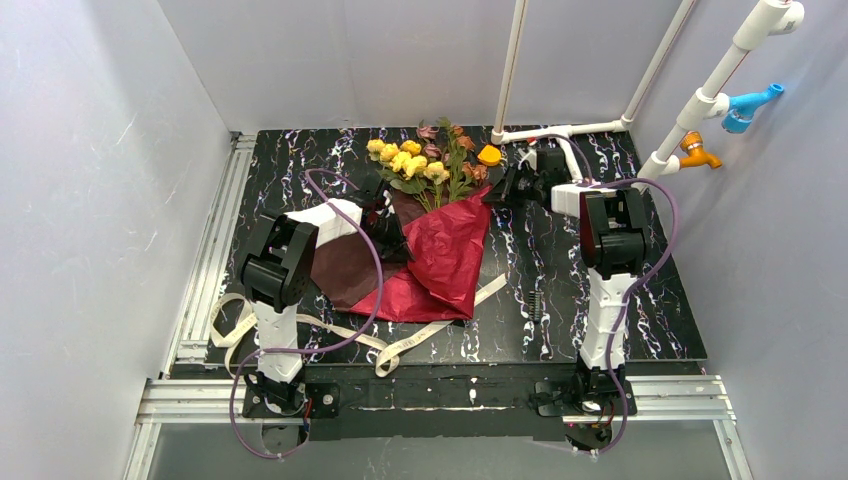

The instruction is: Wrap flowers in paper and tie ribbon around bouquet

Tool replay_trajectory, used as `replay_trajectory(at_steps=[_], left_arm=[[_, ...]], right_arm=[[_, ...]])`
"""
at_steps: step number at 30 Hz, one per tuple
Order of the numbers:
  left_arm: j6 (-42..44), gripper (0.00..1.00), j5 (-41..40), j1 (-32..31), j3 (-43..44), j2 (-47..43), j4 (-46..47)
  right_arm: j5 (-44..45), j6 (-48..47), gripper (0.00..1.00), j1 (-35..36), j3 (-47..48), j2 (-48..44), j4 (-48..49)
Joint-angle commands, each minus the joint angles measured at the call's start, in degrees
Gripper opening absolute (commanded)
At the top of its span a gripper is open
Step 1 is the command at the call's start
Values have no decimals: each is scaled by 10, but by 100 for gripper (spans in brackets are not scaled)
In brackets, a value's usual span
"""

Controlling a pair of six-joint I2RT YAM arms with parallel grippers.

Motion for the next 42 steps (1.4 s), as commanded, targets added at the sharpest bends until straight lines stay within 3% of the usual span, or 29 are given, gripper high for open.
replay_trajectory(at_steps=[1, 6, 10, 13, 25, 33, 36, 38, 42], left_arm=[[19, 0, -30, -4, 8, 21, -52], [23, 0, -33, -4, 13, 19, -58], [28, 0, -33, -4, 17, 18, -60], [29, 0, -35, -4, 22, 16, -62], [30, 0, -40, -5, 41, 9, -74], [31, 2, -42, -5, 67, 1, -94], [34, 11, -52, -7, 74, -15, -110], [43, 25, -77, -7, 72, -46, -127], [59, 63, -180, -8, 53, -139, -176]], right_arm=[[-29, -20, 13, 2, 8, 8, 29], [-17, -39, 22, 7, 28, -48, -22], [6, -42, 46, 22, -9, -128, -64], [22, -32, 55, 52, -86, -214, -66], [33, 80, 52, 209, -384, -423, -17], [46, 90, 50, 233, -479, -404, 54], [43, 86, 49, 237, -480, -382, 60], [43, 83, 49, 239, -476, -382, 55], [53, 67, 49, 248, -450, -398, 14]])
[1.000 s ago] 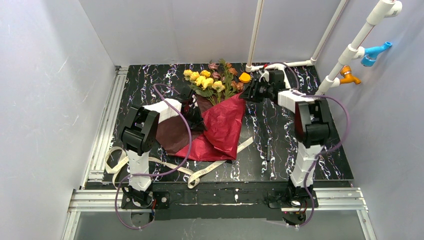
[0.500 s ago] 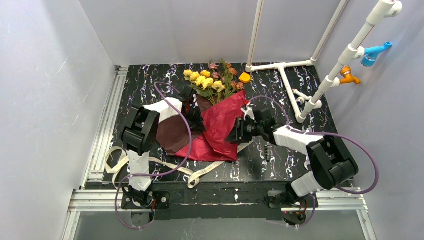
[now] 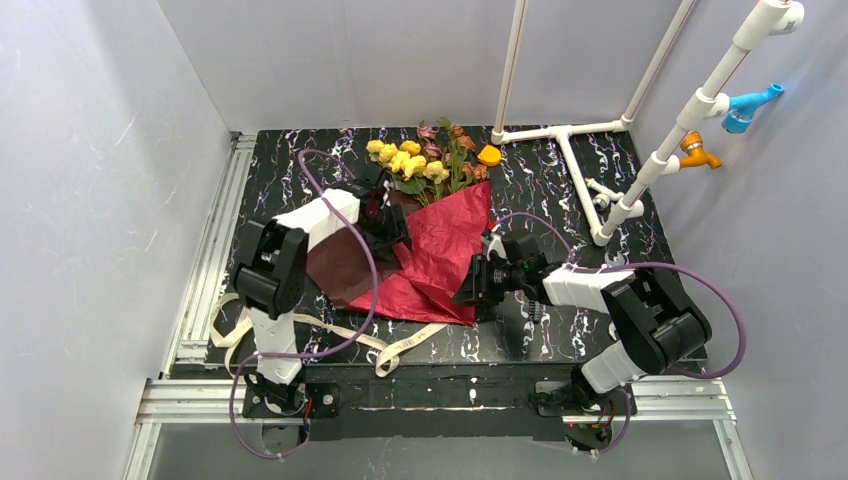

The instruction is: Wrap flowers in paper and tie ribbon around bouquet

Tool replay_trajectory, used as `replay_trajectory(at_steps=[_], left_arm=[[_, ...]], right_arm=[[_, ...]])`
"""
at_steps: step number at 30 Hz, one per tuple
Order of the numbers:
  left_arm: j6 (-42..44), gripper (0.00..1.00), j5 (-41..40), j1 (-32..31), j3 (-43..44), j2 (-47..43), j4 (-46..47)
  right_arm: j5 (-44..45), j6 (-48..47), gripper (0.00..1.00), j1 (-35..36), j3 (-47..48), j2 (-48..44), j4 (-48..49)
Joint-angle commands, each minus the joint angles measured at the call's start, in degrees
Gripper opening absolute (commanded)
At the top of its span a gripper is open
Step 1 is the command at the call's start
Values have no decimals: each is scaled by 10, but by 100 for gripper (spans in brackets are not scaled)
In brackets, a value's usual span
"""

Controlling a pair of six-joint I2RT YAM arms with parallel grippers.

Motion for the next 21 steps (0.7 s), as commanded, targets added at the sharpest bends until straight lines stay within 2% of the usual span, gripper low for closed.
replay_trajectory(at_steps=[1, 3, 4, 10, 14, 21], left_arm=[[23, 73, -131, -3, -14, -146, -78], [24, 94, -195, -3, -42, -202, -103], [23, 98, -225, -2, -62, -234, -111], [-9, 98, -278, 14, -184, -398, -130], [-37, 98, -282, 34, -281, -483, -114], [-46, 97, -170, 115, -409, -583, -24]], right_arm=[[12, -21, 50, 15, 40, -16, -23], [13, -33, 50, 28, 65, -15, -49], [12, -38, 50, 35, 74, -13, -64], [14, -31, 51, 60, 105, 4, -62], [18, -29, 52, 67, 123, 31, -52], [8, -35, 52, 68, 188, 103, -43]])
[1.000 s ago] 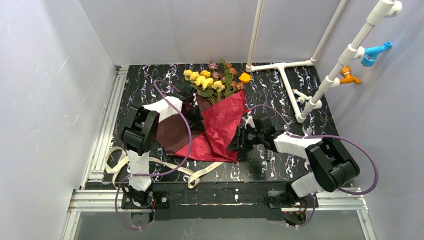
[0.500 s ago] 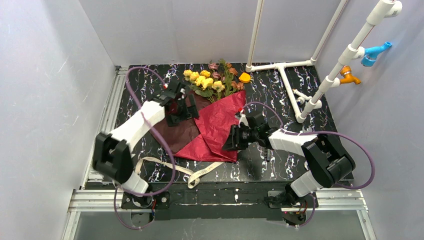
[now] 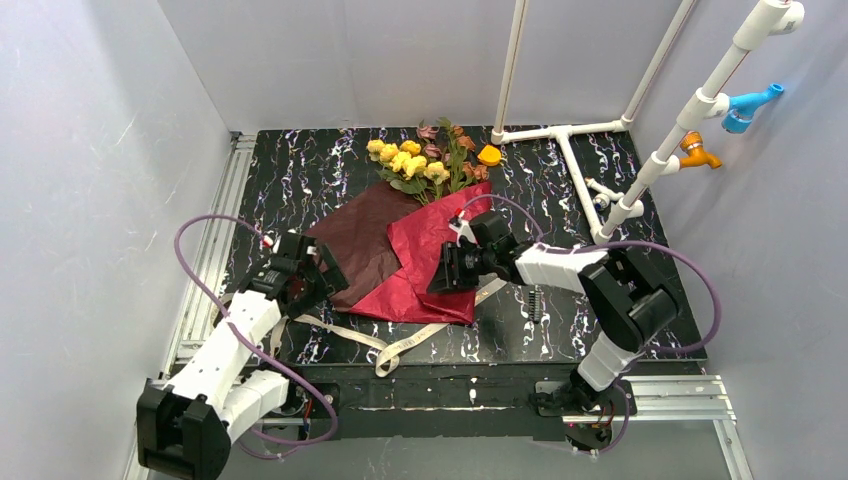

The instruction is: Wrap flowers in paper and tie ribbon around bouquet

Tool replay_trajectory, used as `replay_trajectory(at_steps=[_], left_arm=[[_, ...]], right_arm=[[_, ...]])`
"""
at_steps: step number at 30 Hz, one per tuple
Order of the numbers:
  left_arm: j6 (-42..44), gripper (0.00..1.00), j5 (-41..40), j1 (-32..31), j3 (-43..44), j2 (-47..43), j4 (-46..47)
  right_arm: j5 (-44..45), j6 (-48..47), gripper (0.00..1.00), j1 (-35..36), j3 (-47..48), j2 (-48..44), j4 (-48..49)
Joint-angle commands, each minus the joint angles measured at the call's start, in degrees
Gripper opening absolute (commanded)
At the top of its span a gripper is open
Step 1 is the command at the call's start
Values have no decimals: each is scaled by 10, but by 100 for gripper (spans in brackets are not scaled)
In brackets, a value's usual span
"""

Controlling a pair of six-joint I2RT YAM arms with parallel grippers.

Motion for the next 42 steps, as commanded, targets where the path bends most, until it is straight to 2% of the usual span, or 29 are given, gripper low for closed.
replay_trajectory(at_steps=[1, 5, 10, 20, 23, 27, 31, 35, 39, 42], left_arm=[[-16, 96, 64, 52, -47, -39, 57], [-28, 93, 76, 73, -74, -26, 82], [-61, 87, 129, 92, -110, -2, 152], [-81, 73, 125, 119, -165, 8, 231], [-74, 64, 134, 119, -170, 32, 258], [-70, 55, 146, 119, -178, 50, 288], [-66, 43, 151, 120, -180, 60, 300], [-57, 29, 166, 121, -180, 69, 319], [-40, 9, 185, 120, -171, 76, 326], [-18, 0, 193, 120, -154, 65, 308]], right_arm=[[-4, -15, 52, 3, 67, 41, 9], [-5, -24, 52, 3, 100, 66, -10], [-9, -27, 52, 3, 131, 88, -23], [-10, -24, 51, 18, 166, 113, -35], [-9, -20, 48, 33, 176, 130, -33], [-10, 0, 38, 45, 182, 150, -11], [-14, 10, 32, 55, 201, 175, -1], [-18, 13, 31, 59, 215, 197, 3], [-23, 17, 31, 59, 218, 215, 10], [-27, 19, 31, 61, 219, 224, 16]])
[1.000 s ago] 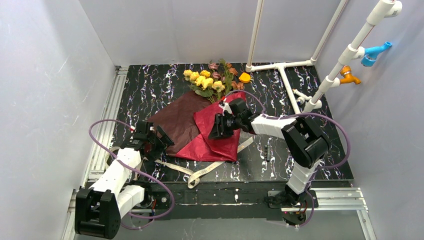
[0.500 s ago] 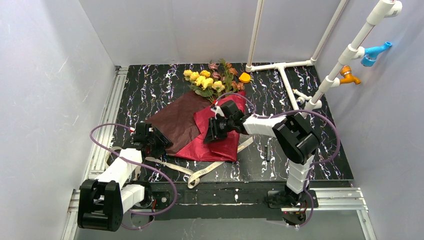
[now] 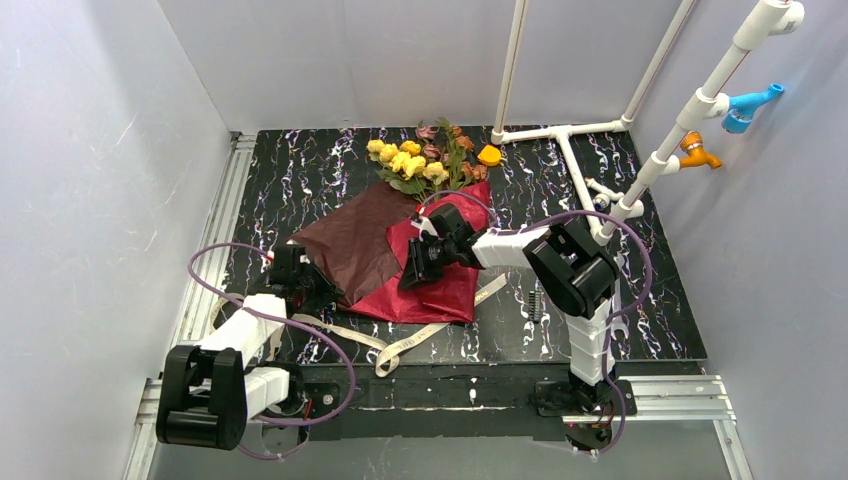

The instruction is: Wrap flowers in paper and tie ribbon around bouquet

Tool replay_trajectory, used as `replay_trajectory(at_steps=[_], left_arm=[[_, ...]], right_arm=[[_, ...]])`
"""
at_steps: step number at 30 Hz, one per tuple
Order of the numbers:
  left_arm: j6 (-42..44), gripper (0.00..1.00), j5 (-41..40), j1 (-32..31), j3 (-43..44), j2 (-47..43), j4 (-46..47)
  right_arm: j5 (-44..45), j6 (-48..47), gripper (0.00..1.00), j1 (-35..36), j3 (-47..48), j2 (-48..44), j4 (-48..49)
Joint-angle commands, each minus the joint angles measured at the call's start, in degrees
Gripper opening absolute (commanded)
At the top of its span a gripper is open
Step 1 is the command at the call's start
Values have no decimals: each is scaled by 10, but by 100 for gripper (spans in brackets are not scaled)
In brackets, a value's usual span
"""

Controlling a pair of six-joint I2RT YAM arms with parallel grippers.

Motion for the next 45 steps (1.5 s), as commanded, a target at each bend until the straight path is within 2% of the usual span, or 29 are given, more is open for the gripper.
replay_trajectory(at_steps=[1, 8, 17, 26, 35, 45], left_arm=[[42, 0, 23, 3, 28, -18, -24], [74, 0, 70, 3, 90, -45, -81], [119, 0, 125, -38, 179, -13, -117], [177, 0, 90, -174, 271, 45, -158], [204, 0, 89, -199, 331, 113, -172], [203, 0, 91, -210, 366, 174, -162]], right_arm=[[-6, 3, 31, 4, 19, 14, 21], [-9, 1, 28, 6, 7, 24, 31], [-10, 1, 27, 6, 13, 29, 32], [-10, 3, 29, 6, 14, 20, 32], [-7, -3, 34, 5, 19, -18, 6], [5, -42, 42, -20, 11, -121, -90]])
